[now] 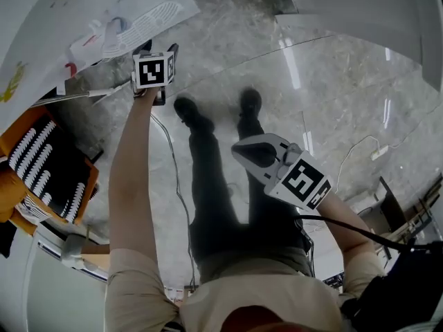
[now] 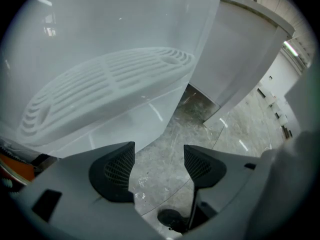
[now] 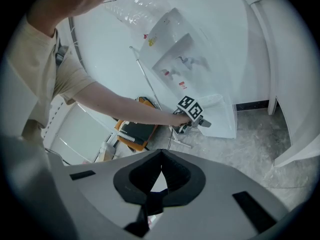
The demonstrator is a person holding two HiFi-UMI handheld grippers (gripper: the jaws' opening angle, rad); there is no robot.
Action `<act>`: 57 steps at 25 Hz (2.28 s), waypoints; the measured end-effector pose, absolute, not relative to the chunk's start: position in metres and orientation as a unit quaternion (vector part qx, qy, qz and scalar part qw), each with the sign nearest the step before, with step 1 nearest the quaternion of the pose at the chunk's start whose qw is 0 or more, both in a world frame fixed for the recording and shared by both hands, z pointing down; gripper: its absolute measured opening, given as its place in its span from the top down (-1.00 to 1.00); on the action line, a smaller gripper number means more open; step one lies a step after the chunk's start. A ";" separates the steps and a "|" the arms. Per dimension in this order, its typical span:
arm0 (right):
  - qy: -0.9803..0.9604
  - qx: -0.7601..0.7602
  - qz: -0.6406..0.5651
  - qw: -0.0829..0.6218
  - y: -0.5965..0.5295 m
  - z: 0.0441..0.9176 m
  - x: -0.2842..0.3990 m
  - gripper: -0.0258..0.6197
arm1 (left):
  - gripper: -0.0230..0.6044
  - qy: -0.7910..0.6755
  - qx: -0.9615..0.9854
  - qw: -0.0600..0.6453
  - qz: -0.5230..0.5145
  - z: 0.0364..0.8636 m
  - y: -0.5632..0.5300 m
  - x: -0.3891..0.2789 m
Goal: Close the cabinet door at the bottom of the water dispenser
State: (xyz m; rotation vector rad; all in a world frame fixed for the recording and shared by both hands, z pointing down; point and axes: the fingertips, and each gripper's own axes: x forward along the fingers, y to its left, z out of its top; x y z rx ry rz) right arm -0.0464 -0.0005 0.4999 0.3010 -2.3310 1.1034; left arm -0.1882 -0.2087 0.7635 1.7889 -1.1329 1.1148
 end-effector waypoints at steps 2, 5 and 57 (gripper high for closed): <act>-0.858 0.115 0.431 0.253 -0.007 0.498 -0.048 0.88 | 0.01 -0.439 0.695 0.367 0.435 0.755 -0.195 -0.197; -0.848 0.130 0.467 0.215 -0.026 0.490 -0.054 0.88 | 0.01 -0.449 0.688 0.379 0.426 0.739 -0.174 -0.209; -0.870 0.130 0.475 0.040 -0.074 0.187 -0.072 0.88 | 0.94 -0.490 0.760 0.384 0.187 0.298 -0.078 -0.161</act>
